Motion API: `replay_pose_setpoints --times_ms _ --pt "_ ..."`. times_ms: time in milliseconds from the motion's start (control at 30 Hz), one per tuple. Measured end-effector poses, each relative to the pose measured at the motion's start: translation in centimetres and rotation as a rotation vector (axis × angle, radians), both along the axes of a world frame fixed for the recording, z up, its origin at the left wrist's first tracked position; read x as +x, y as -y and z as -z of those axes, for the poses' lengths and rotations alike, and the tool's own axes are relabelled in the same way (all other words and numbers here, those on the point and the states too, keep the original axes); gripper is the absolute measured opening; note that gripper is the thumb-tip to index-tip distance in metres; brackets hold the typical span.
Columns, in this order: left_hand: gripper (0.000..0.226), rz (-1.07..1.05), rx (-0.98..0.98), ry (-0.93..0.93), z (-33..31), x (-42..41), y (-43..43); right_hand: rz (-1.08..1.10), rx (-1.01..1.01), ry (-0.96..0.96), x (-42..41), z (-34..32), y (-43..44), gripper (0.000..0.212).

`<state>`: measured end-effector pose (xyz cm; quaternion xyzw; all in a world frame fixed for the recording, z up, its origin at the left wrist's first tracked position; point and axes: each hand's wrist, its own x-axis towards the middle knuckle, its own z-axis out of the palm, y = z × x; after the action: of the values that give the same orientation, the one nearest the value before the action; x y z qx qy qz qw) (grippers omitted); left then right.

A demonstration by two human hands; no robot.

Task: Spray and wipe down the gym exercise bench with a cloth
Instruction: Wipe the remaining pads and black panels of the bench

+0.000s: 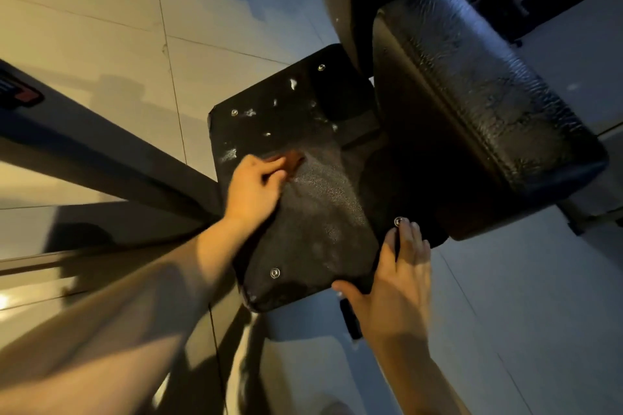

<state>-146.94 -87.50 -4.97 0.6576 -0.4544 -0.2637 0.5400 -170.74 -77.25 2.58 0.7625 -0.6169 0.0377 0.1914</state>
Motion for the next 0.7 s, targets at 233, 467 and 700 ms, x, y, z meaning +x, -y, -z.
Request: replay_pose_setpoints --times_ms 233,467,700 --pt "0.03 -0.137 0.056 -0.212 -0.4 -7.3 -7.3 -0.033 -0.039 -0.02 -0.2 0.2 0.3 0.117" --pt "0.031 0.27 -0.314 0.199 -3.4 -6.4 -3.2 -0.051 -0.074 -0.007 -0.1 0.2 0.4 0.116" --pt "0.034 -0.12 0.075 0.025 3.6 -0.8 -5.7 -0.044 -0.046 -0.031 -0.4 0.5 0.2 0.112"
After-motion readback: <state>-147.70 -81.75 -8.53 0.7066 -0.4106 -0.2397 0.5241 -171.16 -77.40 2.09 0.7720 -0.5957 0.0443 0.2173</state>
